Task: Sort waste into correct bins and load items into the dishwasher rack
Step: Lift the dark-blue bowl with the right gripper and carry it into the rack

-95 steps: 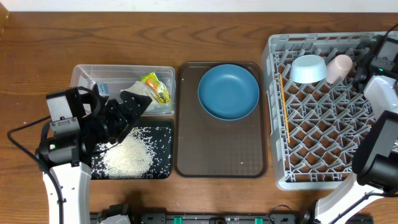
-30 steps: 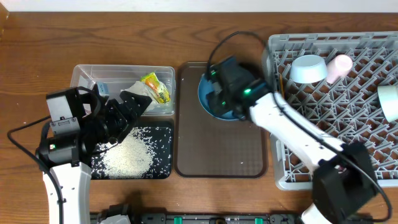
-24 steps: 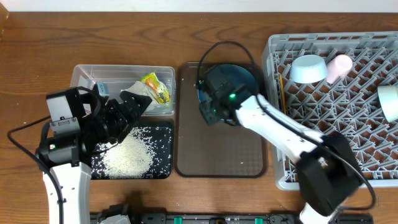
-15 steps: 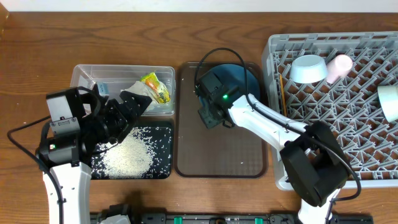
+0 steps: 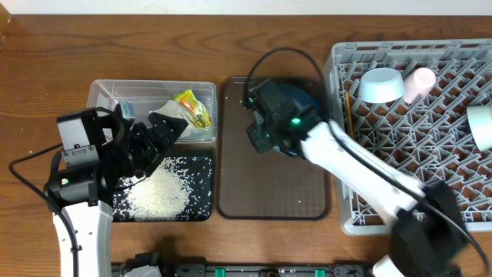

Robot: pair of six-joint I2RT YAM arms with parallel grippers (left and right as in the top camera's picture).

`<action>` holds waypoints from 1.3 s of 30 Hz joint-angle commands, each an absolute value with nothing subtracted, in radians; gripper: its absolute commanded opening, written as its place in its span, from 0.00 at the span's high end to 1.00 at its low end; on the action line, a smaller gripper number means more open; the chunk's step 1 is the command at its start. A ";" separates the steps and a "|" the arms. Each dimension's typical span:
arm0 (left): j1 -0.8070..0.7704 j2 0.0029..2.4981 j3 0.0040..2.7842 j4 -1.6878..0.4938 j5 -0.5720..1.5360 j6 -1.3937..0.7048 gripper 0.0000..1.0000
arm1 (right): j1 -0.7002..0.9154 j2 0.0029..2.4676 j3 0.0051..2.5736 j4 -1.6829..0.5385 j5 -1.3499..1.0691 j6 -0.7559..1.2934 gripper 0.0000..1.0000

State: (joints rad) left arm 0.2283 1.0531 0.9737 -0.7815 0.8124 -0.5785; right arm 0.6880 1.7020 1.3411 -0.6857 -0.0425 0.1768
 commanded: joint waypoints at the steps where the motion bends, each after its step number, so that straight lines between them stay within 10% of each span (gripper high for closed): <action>1: 0.233 1.053 0.982 -0.781 0.818 -0.569 0.06 | 0.661 1.533 1.349 -0.724 -0.125 0.191 0.99; 25: 0.233 1.053 0.982 -0.781 0.818 -0.569 0.06 | -0.247 1.241 1.294 -1.277 -1.337 -0.412 0.99; 39: 0.233 1.053 0.982 -0.781 0.818 -0.569 0.06 | -0.468 1.259 1.065 -1.272 -1.456 -0.514 0.99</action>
